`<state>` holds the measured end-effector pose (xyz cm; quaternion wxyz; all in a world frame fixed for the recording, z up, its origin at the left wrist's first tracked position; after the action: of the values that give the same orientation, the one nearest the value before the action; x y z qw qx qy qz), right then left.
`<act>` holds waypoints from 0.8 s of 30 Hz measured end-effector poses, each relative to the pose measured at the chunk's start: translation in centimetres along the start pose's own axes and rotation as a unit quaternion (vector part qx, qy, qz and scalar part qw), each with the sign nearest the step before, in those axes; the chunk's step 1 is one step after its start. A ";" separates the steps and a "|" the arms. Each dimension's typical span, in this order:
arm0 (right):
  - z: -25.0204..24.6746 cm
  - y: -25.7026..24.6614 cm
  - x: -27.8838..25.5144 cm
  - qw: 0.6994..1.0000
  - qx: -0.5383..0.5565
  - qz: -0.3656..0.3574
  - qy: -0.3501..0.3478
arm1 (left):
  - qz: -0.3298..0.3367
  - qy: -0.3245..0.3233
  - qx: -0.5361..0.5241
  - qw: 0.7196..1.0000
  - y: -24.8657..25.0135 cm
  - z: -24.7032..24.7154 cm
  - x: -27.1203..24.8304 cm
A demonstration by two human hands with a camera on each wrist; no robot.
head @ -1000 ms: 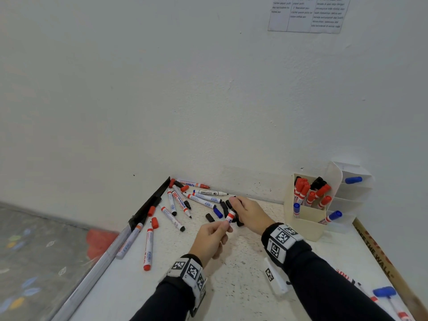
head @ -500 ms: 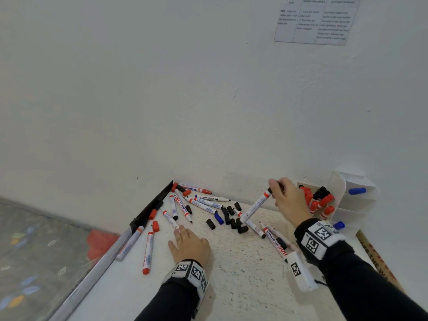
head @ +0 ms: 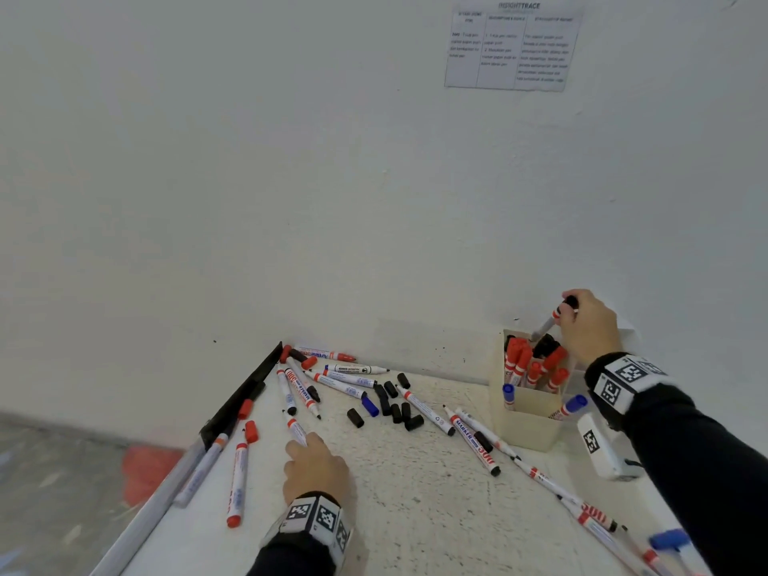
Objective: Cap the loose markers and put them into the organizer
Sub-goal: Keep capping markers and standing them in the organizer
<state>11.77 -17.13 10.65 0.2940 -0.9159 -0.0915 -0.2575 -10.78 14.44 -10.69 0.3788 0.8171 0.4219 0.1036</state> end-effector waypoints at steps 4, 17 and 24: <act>1.6 0.8 0.1 0.998 -0.039 -0.004 -0.042 | 0.004 0.017 -0.086 0.996 0.1 -0.3 -0.1; 7.4 1.4 -2.8 0.946 -0.202 -0.011 -0.252 | -0.045 0.074 -0.191 0.978 -0.1 -1.5 0.0; 8.2 1.5 -4.0 0.921 -0.241 -0.008 -0.305 | 0.017 0.099 -0.146 0.984 0.8 -2.4 -0.6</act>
<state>12.25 -13.65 2.08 0.0198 -0.9925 -0.1191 0.0179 -11.87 14.98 -8.37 0.4484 0.7459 0.4237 0.2511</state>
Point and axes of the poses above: each hand's wrist, its own x-axis towards the middle knuckle, its own z-axis out of the palm, y = z × x, the point moved 8 cm from there along x, towards the middle knuckle, and after that the axes turned 11 degrees about -x, right-handed, at the moved point
